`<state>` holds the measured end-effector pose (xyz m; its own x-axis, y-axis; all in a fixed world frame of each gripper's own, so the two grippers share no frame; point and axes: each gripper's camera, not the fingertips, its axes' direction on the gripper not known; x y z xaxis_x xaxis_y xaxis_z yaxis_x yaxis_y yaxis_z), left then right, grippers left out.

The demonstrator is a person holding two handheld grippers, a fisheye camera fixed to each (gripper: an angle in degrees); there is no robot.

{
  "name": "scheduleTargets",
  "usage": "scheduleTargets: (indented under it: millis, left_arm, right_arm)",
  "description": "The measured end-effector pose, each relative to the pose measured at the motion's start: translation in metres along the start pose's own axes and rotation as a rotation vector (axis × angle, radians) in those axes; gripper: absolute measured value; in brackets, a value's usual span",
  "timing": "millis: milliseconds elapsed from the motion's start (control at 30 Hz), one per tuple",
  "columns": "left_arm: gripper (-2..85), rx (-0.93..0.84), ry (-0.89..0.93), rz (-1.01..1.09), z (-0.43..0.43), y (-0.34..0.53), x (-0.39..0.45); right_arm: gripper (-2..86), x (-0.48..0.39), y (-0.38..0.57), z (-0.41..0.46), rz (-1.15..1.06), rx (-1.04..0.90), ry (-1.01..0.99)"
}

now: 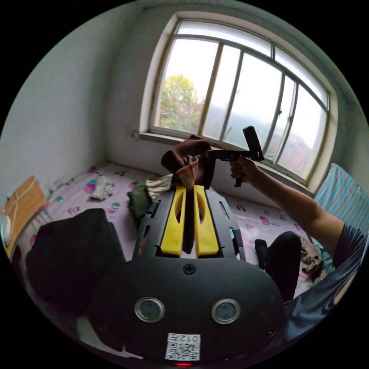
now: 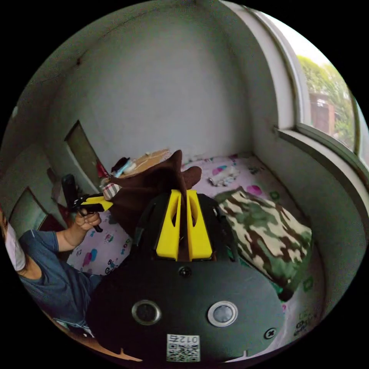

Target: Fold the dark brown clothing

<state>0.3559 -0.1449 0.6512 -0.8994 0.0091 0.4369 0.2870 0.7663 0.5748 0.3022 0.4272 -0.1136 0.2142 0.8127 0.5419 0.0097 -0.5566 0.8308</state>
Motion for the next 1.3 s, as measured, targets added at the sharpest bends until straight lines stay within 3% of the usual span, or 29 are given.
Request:
scheduleTargets:
  millis: [367, 600, 900, 1167, 1300]
  left_arm:
    - [3.0, 0.102, -0.243, -0.162, -0.21, -0.002, -0.043]
    - [3.0, 0.194, -0.181, -0.233, -0.312, -0.009, -0.038]
    - [2.8, 0.161, -0.253, -0.23, -0.362, -0.026, -0.053]
    - [3.0, 0.164, -0.161, -0.217, -0.375, -0.055, -0.072]
    - [3.2, 0.171, -0.136, -0.252, -0.393, -0.05, -0.099]
  right_arm:
    - [-0.8, -0.086, -0.123, 0.174, -0.158, -0.007, -0.249]
    - [-0.7, -0.127, -0.182, 0.23, -0.317, -0.008, -0.4]
    - [-0.7, -0.094, -0.187, 0.291, -0.246, 0.006, -0.472]
    - [-0.8, -0.041, -0.217, 0.277, -0.209, 0.049, -0.457]
    - [-0.7, -0.046, -0.242, 0.315, -0.246, -0.007, -0.46]
